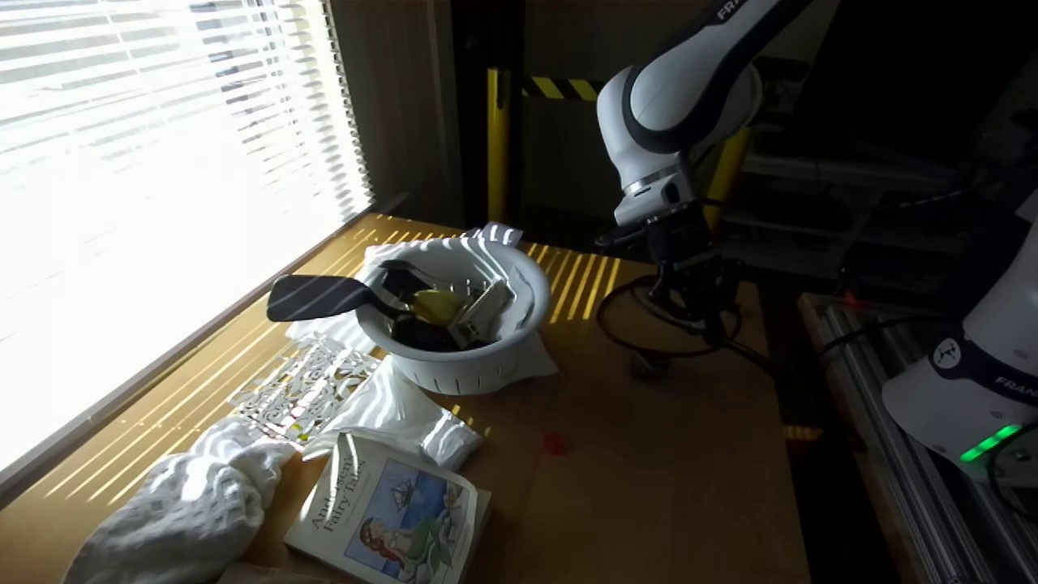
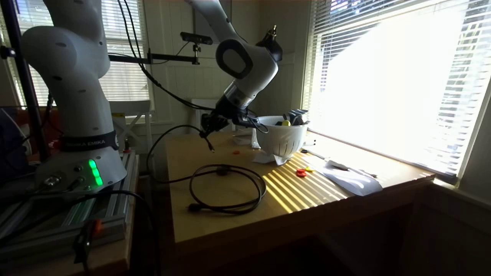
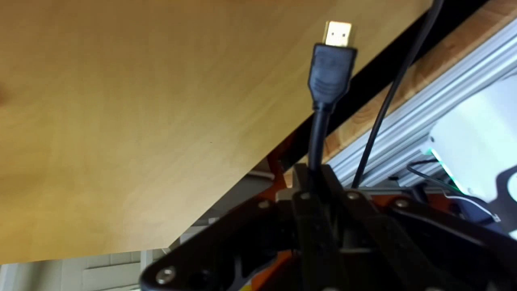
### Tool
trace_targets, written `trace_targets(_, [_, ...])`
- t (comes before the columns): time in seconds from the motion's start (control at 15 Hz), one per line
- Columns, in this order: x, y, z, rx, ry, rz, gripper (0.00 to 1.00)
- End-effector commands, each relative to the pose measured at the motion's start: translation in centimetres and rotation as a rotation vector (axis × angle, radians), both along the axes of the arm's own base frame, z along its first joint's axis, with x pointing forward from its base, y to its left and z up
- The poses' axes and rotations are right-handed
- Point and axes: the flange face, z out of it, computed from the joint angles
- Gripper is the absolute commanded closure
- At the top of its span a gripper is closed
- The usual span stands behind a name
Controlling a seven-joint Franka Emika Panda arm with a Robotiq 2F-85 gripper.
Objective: Untangle the cable
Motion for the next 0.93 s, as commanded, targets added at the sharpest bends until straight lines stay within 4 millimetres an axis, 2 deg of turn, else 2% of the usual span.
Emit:
trace_targets(0.0, [-0.6, -1.3, -2.6, -0.052, 0.192, 0.002, 0.98])
trace_targets(0.2, [-1.3, -1.1, -4.8, -0.154, 0.301, -0.031, 0.98])
trace_targets(0.33, [-1.4, -0.8, -5.5, -0.236, 0.328, -0.047, 0.98])
trace_targets(0.53, [-1.1, -0.7, -6.4, -0.267, 0.412, -0.027, 0.98])
trace_targets(0.73, [-1.1, -0.2, -5.8, -0.254, 0.458, 0.015, 0.98])
trace_targets(0.87, [-1.0, 0.2, -5.2, -0.176, 0.501, -0.016, 0.98])
